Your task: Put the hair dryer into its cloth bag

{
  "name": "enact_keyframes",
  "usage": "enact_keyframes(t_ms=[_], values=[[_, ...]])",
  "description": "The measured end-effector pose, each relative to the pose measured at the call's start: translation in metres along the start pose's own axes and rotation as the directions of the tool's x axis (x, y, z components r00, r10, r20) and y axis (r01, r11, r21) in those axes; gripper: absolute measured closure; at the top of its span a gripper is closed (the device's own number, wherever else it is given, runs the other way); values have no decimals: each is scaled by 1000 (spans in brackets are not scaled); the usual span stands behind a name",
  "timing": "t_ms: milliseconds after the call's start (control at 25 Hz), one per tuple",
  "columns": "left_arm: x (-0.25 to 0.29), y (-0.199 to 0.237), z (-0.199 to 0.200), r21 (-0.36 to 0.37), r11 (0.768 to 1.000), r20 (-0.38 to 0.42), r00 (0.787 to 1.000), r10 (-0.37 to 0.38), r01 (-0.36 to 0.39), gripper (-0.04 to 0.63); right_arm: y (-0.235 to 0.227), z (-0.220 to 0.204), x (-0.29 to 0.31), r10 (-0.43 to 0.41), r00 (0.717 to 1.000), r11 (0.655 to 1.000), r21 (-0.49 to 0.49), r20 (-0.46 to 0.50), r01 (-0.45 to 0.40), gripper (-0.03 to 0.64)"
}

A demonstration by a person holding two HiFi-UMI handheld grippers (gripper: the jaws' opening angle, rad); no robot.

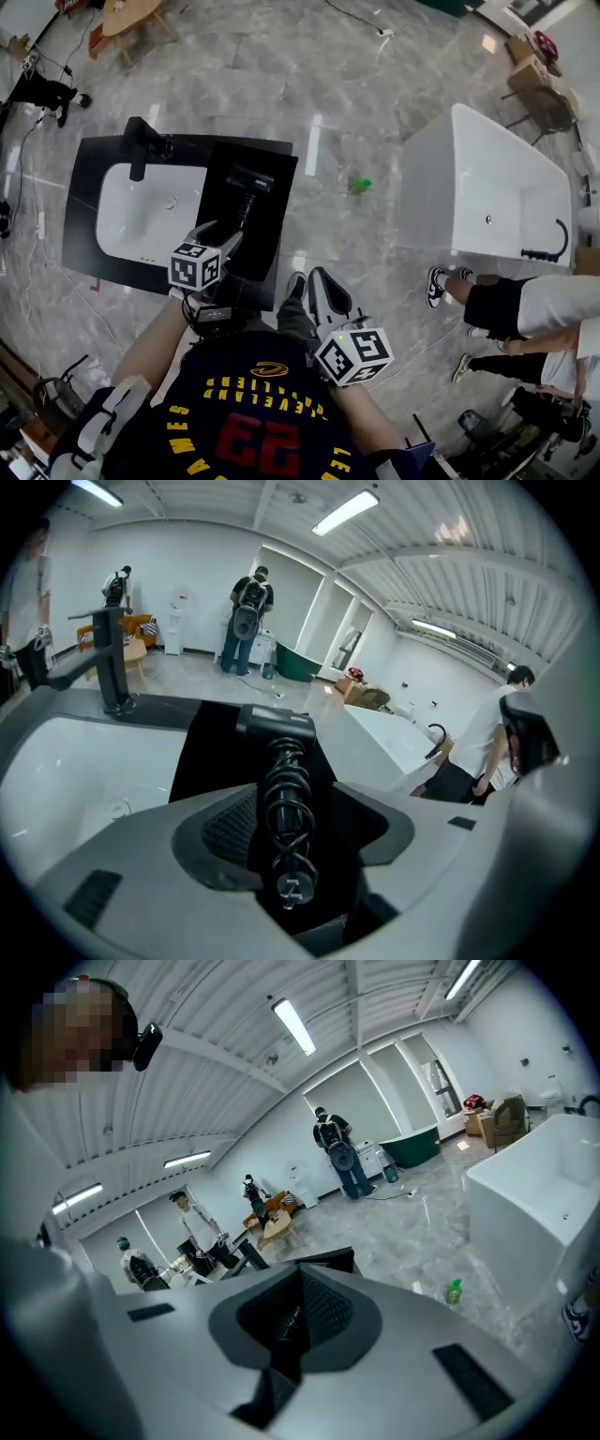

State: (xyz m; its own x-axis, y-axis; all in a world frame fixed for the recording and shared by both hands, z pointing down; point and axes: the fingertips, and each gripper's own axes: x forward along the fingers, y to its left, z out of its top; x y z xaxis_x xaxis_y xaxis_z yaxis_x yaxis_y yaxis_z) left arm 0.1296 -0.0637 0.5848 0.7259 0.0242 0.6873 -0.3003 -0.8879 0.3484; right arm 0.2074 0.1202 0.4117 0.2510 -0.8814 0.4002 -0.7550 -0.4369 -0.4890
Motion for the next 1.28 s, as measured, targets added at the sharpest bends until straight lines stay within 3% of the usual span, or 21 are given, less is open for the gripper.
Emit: enact_keyframes(t_ms=[200, 440, 560, 720, 960, 1280], values=[[40, 10, -21, -16, 1000, -108, 994, 6, -8, 345, -5, -15, -11, -68, 998, 997, 33, 10, 68, 609], [64, 11, -24, 36, 999, -164, 986, 23, -17, 341, -11, -23, -27, -150, 988, 987, 69, 36, 148, 609], [70, 11, -30, 57, 997, -200, 977, 67, -57, 341, -15, -24, -35, -171, 984, 983, 74, 41, 168, 609], [77, 13, -35, 160, 978, -216, 962, 164, -131, 341, -19, -27, -41, -203, 977, 977, 74, 57, 199, 609], [72, 16, -30, 192, 966, -215, 953, 213, -173, 341, -20, -27, -43, -200, 978, 978, 72, 57, 196, 609], [60, 17, -27, 185, 977, -235, 960, 149, -107, 354, -19, -18, -38, -146, 989, 989, 35, 36, 144, 609]])
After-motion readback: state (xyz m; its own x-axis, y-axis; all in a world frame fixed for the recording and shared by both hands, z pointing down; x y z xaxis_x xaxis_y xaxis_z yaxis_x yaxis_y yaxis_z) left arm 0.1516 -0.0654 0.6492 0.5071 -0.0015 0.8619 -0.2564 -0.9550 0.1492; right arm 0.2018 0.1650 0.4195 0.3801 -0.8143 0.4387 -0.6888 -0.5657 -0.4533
